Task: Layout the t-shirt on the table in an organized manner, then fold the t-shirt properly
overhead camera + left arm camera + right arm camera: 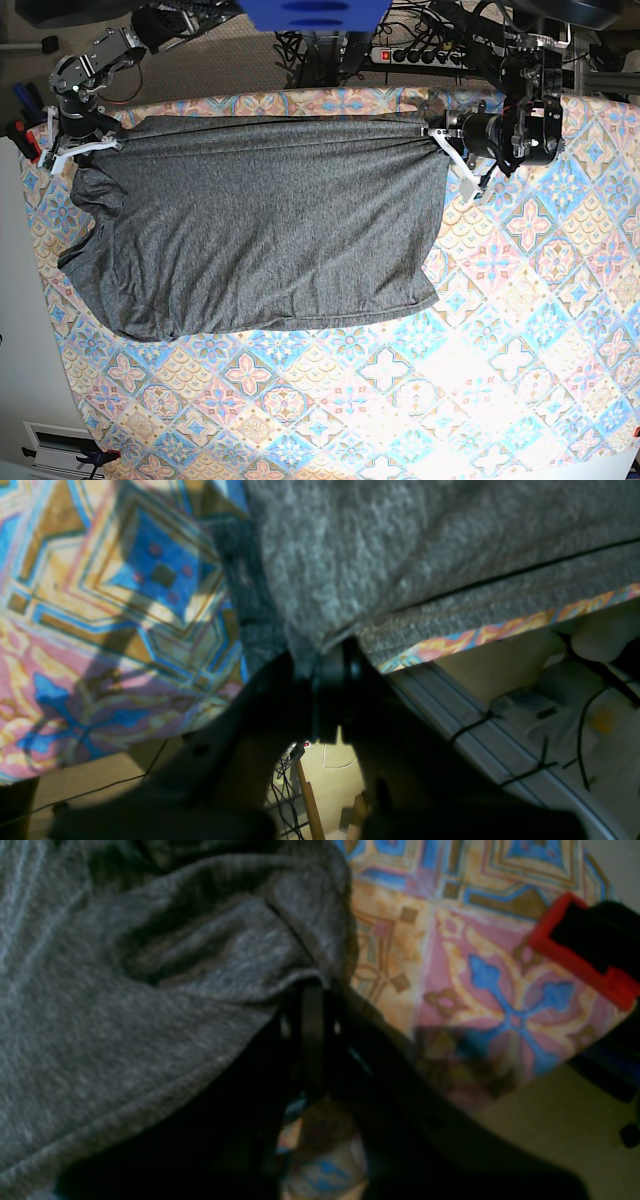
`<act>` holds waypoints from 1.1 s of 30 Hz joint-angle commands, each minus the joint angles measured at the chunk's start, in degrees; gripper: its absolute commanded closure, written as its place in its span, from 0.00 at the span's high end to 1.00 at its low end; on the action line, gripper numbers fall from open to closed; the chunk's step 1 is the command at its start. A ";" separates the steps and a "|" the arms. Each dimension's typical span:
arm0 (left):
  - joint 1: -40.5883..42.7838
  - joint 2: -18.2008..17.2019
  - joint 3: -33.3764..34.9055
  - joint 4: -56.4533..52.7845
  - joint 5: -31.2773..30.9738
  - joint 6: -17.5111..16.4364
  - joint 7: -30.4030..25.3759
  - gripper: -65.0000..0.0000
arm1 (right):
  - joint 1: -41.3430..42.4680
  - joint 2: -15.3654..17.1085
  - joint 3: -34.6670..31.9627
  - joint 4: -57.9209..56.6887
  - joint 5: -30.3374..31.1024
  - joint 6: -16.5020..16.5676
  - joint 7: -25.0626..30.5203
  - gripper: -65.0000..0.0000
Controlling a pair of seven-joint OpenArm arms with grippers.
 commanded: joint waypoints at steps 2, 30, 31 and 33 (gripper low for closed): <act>-0.39 -0.91 -0.44 0.60 1.55 0.05 0.20 0.00 | 0.21 1.26 0.27 1.45 0.24 -1.21 2.20 0.06; -0.30 2.07 -0.35 4.90 0.94 -0.13 1.74 0.28 | -4.27 -2.96 0.10 10.32 2.53 -1.21 2.20 0.35; -0.30 1.63 -0.35 4.90 0.94 -0.13 1.74 0.28 | -4.89 -2.96 0.10 10.06 3.05 -1.21 2.20 0.35; -0.39 1.46 -0.35 4.90 0.94 -0.13 1.74 0.28 | -5.86 -2.96 0.10 9.97 4.37 -1.21 2.73 0.35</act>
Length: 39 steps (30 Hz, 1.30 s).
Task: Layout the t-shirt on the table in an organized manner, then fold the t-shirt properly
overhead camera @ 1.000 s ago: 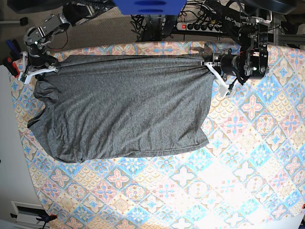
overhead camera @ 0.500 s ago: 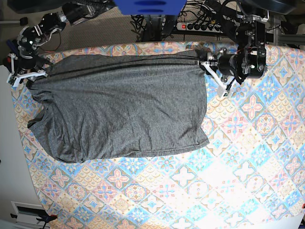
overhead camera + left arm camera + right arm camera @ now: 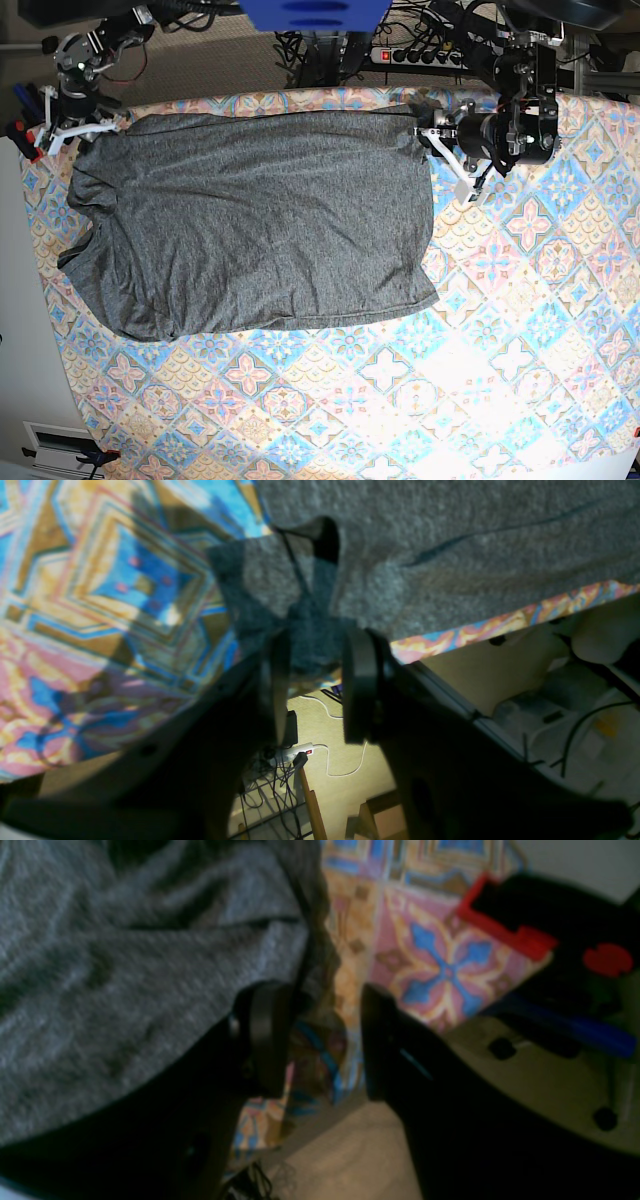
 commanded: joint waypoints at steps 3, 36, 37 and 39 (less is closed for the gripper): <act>-0.85 -0.11 -0.31 1.06 -0.88 -0.21 -0.14 0.28 | 0.31 0.95 0.01 1.32 1.45 -0.08 1.96 0.35; -12.10 8.24 -0.57 0.97 -18.81 -0.13 -0.14 0.28 | 0.75 14.57 -20.83 -9.06 1.36 0.01 8.82 0.35; -12.10 8.24 -0.57 0.97 -18.81 -0.13 -0.14 0.28 | 0.75 14.93 -20.83 -10.02 1.36 0.01 8.82 0.35; -12.19 8.24 -0.57 0.97 -18.81 -0.13 -0.14 0.28 | 0.75 14.93 -20.74 -12.48 1.36 0.01 8.82 0.35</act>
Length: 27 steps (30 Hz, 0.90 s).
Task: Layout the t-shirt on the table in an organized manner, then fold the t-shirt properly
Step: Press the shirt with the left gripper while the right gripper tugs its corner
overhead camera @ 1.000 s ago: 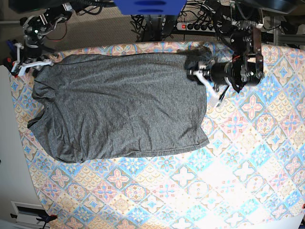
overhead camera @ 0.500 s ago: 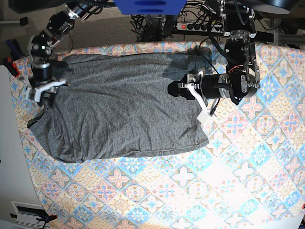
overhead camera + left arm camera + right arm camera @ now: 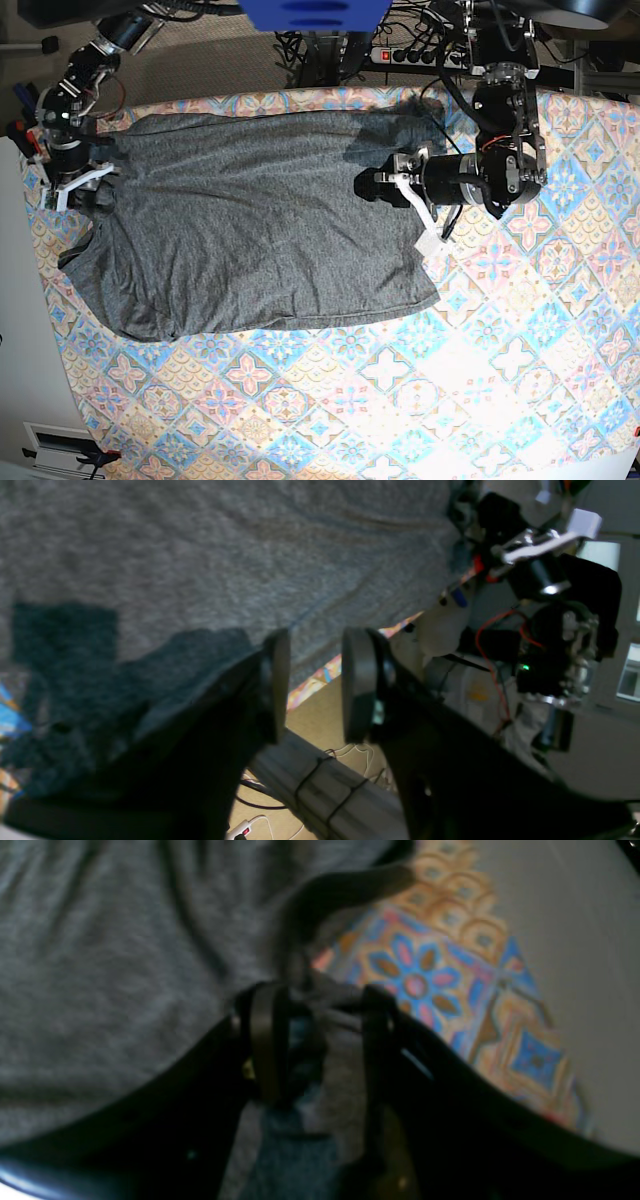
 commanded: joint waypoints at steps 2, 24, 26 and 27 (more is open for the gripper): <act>-0.87 -0.24 -0.24 0.88 -1.13 -0.13 -0.20 0.28 | 0.16 0.02 -0.08 -1.77 0.29 0.62 0.43 0.35; -0.61 -0.15 -0.24 0.88 -1.22 0.14 -0.20 0.28 | 0.24 0.20 -4.74 -3.26 0.20 0.62 4.74 0.00; -0.08 -0.15 -0.24 0.88 -1.22 0.14 -0.20 0.28 | 0.24 0.20 -4.66 -3.26 0.20 0.53 4.82 0.00; 0.10 -0.15 -0.24 0.88 -1.22 0.14 -0.20 0.28 | 0.60 0.20 -4.39 -3.26 0.20 0.53 4.91 0.00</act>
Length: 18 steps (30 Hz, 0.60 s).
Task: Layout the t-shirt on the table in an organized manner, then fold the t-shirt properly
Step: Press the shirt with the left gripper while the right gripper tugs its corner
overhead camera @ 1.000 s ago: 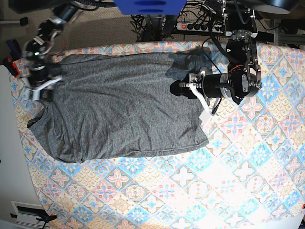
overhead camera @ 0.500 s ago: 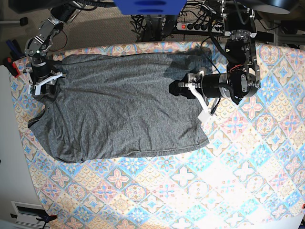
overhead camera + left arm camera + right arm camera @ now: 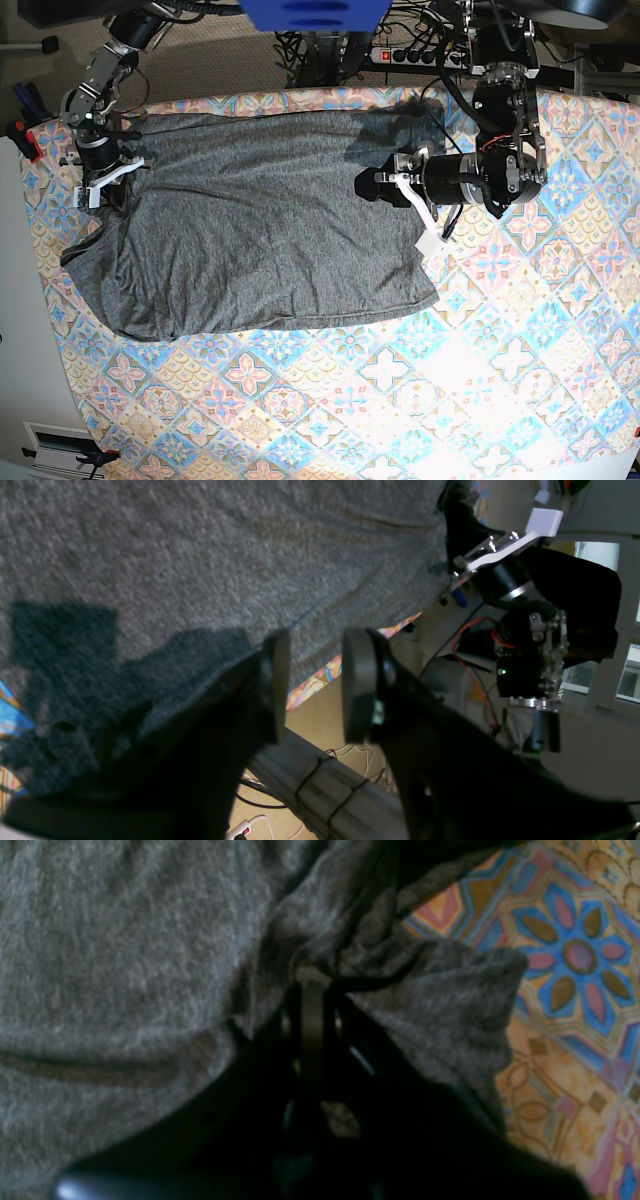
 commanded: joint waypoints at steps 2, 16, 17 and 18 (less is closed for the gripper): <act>-0.10 -0.11 -0.20 0.88 -1.26 0.09 -0.16 0.28 | 2.88 0.92 3.19 0.87 0.40 -0.10 1.00 0.00; -0.01 -0.20 -0.20 0.97 -1.26 0.09 -0.16 0.28 | 12.46 0.92 20.51 -5.02 0.40 -0.27 0.65 0.00; 0.08 -0.20 -0.20 0.97 -1.35 0.09 -0.16 0.28 | 13.61 0.92 22.79 -5.55 0.40 -0.27 0.65 0.00; 0.34 -0.20 -0.20 0.97 -1.35 0.09 -0.16 0.28 | 14.57 0.92 25.08 -5.99 0.40 -0.27 0.65 0.00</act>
